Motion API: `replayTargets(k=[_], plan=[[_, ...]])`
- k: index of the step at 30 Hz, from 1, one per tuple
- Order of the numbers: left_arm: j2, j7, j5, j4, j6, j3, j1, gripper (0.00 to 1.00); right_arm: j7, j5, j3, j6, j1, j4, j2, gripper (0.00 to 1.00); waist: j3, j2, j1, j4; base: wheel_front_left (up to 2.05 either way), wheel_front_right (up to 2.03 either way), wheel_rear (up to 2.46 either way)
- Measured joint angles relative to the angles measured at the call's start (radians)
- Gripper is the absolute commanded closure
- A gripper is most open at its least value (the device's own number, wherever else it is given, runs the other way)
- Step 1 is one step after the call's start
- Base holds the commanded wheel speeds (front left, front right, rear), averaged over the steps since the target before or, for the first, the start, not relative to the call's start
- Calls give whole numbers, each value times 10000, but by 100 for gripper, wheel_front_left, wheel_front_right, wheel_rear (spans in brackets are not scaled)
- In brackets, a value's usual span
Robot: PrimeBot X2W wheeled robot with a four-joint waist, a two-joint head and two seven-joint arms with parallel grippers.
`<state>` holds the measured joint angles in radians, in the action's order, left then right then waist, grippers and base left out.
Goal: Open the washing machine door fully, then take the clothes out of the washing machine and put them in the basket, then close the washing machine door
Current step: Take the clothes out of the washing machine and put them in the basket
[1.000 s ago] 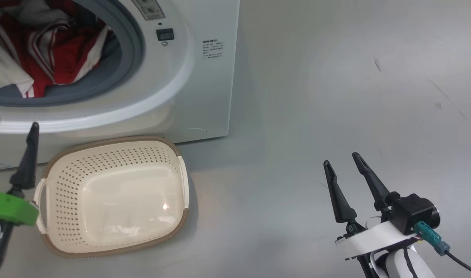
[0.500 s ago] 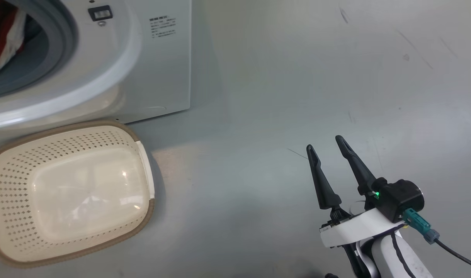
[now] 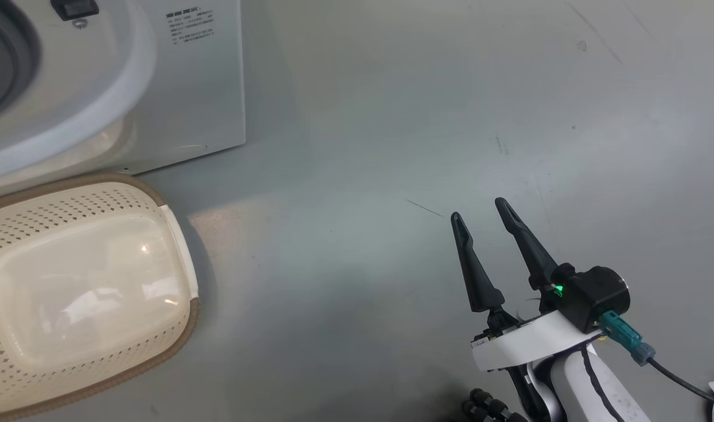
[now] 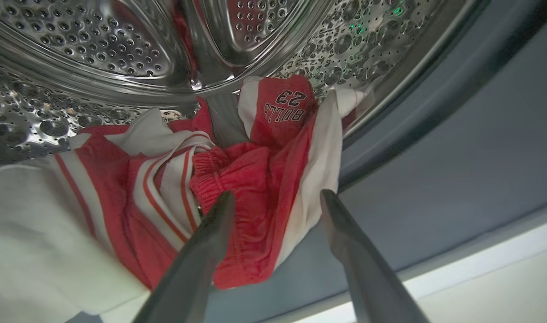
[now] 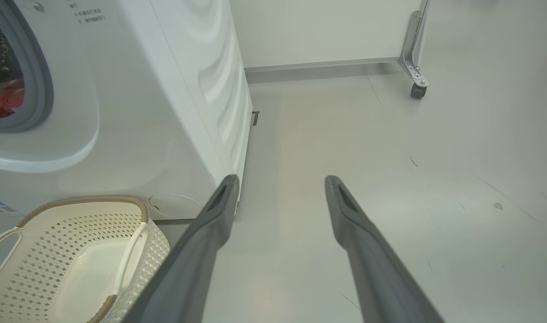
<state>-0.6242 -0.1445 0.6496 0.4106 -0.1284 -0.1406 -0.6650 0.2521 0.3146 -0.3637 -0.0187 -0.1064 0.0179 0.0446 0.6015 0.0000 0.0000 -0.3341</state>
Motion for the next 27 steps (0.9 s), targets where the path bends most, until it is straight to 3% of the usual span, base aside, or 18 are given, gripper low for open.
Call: replayTargets(k=[27], plan=[[-201,-1751,364,1804,0,-552,-2467,0,0,211,-468,570,-394,-174,-4,0,784,0,0,-382,0,0,0]])
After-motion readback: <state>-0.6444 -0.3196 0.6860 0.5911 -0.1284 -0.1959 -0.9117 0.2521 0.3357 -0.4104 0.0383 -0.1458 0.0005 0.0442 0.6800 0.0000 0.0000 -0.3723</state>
